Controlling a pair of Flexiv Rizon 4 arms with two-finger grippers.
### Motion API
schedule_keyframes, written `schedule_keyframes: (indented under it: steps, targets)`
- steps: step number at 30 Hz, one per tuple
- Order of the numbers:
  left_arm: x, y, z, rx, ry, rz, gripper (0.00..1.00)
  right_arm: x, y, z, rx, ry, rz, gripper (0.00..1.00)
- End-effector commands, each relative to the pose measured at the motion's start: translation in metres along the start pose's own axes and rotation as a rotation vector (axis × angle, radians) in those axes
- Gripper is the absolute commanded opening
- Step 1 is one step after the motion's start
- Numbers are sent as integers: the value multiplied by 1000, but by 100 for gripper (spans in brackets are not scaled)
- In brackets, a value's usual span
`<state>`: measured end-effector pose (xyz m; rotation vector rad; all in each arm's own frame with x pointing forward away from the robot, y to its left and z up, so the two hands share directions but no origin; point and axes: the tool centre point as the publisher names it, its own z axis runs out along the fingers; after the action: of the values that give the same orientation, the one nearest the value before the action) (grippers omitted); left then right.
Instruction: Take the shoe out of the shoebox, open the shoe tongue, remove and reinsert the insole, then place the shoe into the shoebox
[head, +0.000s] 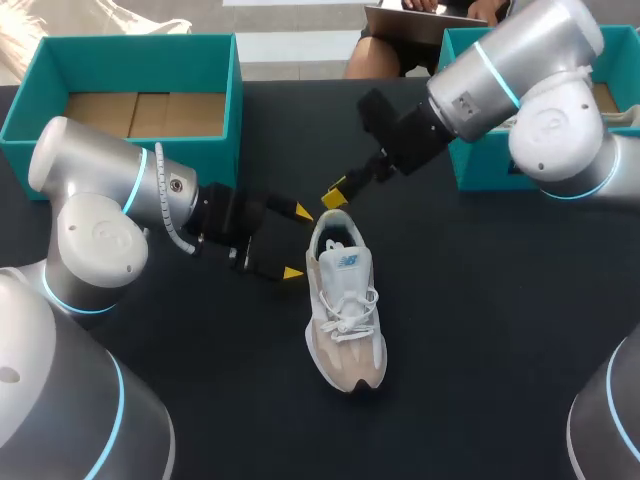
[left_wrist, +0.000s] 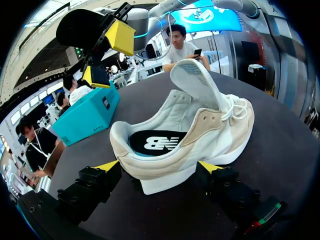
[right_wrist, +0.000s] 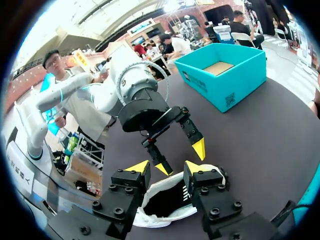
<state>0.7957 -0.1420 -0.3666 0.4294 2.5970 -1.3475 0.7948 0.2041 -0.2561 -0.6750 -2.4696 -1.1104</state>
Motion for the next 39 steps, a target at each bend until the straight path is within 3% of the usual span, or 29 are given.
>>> schedule_keyframes:
  steps: [1, 3, 8, 12, 18, 24, 34, 39]
  targets:
    - [0, 0, 0, -2, 1, 0, 100, 13, -18, -18, -41, -64, 83, 30]
    - [0, 0, 0, -2, 1, 0, 100, 10, -22, -15, -37, -88, 145, 0]
    - [-2, -9, -20, -2, 3, 7, 100, -4, -29, -7, -40, -151, 288, 0]
    - [-6, -17, -39, -30, 11, 30, 100, -12, -33, -3, 40, -249, 405, 0]
    - [-11, -25, -68, -77, 46, 59, 100, -15, -44, 7, 24, -362, 507, 0]
    - [-23, -26, -96, -103, 96, 102, 100, -14, -45, 8, 21, -360, 509, 0]
    - [-27, -29, -134, -70, 165, 153, 100, -14, -45, 8, 21, -360, 509, 0]
    - [-26, -29, -139, -74, 165, 159, 100, -31, -48, 16, 56, -540, 590, 0]
